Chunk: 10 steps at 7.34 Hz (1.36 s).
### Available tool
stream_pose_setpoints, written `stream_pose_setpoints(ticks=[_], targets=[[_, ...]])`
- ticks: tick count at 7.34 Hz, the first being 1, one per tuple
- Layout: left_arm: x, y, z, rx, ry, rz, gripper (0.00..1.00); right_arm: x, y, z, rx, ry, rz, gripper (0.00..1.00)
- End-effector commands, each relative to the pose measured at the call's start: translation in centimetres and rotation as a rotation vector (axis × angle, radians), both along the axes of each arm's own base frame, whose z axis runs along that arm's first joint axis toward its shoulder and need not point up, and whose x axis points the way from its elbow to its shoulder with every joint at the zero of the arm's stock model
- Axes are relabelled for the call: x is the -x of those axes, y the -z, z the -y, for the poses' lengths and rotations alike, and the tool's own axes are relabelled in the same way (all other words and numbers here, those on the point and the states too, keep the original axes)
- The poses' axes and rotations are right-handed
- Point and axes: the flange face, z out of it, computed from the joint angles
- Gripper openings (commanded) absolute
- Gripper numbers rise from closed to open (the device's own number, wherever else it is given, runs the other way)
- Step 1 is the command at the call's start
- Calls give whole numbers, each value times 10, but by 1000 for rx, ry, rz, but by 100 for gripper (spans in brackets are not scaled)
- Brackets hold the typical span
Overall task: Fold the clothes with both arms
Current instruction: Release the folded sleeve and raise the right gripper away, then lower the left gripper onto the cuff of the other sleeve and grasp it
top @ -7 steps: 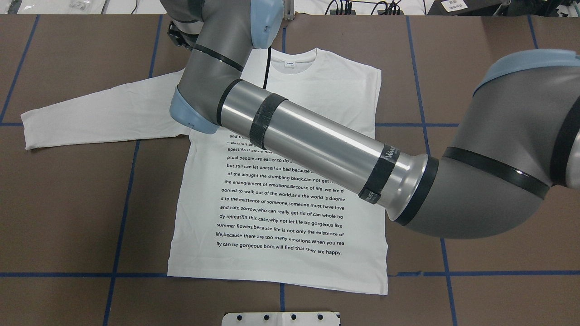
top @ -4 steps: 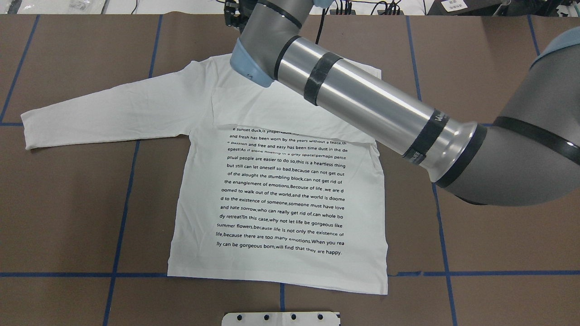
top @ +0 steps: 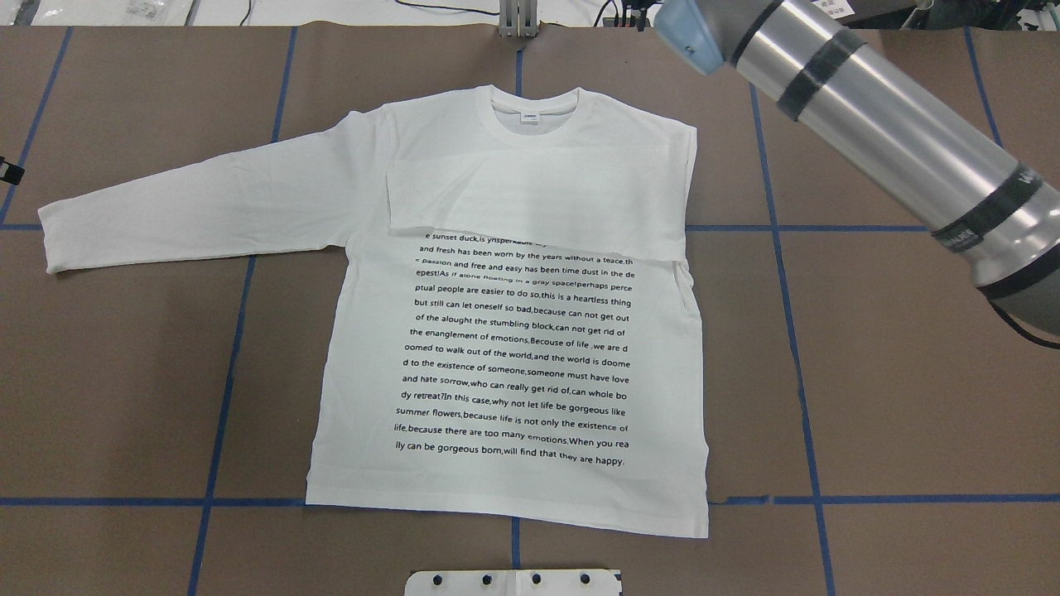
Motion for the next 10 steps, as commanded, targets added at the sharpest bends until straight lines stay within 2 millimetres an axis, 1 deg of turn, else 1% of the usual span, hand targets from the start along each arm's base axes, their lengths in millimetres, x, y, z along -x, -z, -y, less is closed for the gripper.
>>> stream_pose_setpoints(ticks=[1,2,3,4,5,6,8,9,10], targets=[[-44,-24,-3,24,-2,58,100,-106,-95,-7,-65,99,19,100],[-46,-64,-1,5,-3,49,100,-142,-132,-19,-95,123,9,100],[-46,-105,-3,-25,-1,40,100,-167,-164,-35,-119,147,3,100],[-48,-125,-6,-39,-3,37,100,-174,-167,-39,-124,142,1,100],[-50,-124,-6,-40,-7,35,100,-174,-168,-40,-123,144,5,100],[-67,-128,-14,-37,-42,39,100,-174,-172,-42,-117,146,10,100],[-93,-132,-23,-31,-91,44,100,-175,-176,-43,-113,146,9,100],[-95,-139,-31,-21,-102,49,100,-175,-175,-43,-114,145,8,100],[-94,-140,-31,-23,-99,55,96,-174,-177,-43,-113,147,8,100]])
